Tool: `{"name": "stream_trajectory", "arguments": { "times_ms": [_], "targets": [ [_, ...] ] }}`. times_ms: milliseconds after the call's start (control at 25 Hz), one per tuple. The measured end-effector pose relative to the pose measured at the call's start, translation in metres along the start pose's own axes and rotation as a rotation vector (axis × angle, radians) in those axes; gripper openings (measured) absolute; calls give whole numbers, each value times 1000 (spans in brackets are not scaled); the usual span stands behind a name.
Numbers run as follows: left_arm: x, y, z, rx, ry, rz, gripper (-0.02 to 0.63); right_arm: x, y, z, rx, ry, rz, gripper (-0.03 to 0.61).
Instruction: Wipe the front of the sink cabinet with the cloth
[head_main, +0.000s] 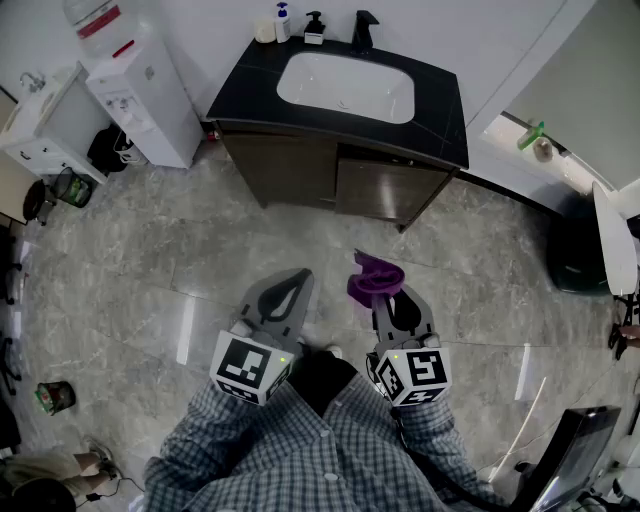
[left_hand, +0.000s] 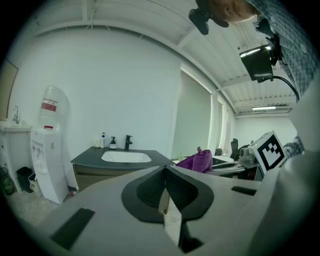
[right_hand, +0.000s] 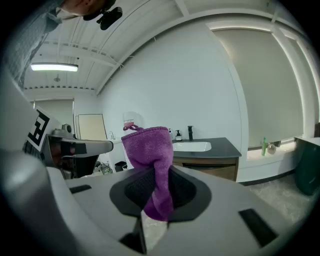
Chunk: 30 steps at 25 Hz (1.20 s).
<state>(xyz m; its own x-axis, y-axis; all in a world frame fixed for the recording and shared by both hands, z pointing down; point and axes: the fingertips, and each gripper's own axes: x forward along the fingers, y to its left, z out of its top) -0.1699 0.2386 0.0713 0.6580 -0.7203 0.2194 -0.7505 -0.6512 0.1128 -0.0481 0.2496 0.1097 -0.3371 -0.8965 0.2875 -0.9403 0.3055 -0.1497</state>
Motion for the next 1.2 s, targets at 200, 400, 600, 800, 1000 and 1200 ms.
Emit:
{"name": "stream_trajectory", "arguments": {
  "times_ms": [200, 400, 600, 800, 1000, 1200],
  "targets": [
    [2, -1, 0, 2, 2, -1, 11, 1, -1, 1, 14, -3, 4, 74],
    [3, -4, 1, 4, 1, -5, 11, -1, -3, 0, 17, -2, 3, 74],
    [5, -7, 0, 4, 6, 0, 11, -3, -7, 0, 19, -3, 5, 74],
    [3, -9, 2, 5, 4, 4, 11, -6, -8, 0, 22, -3, 6, 74],
    [6, -17, 1, 8, 5, 13, 11, -10, -15, -1, 28, -7, 15, 74],
    [8, -27, 1, 11, 8, 28, 11, -16, -23, -3, 30, -6, 30, 74]
  ]
}}
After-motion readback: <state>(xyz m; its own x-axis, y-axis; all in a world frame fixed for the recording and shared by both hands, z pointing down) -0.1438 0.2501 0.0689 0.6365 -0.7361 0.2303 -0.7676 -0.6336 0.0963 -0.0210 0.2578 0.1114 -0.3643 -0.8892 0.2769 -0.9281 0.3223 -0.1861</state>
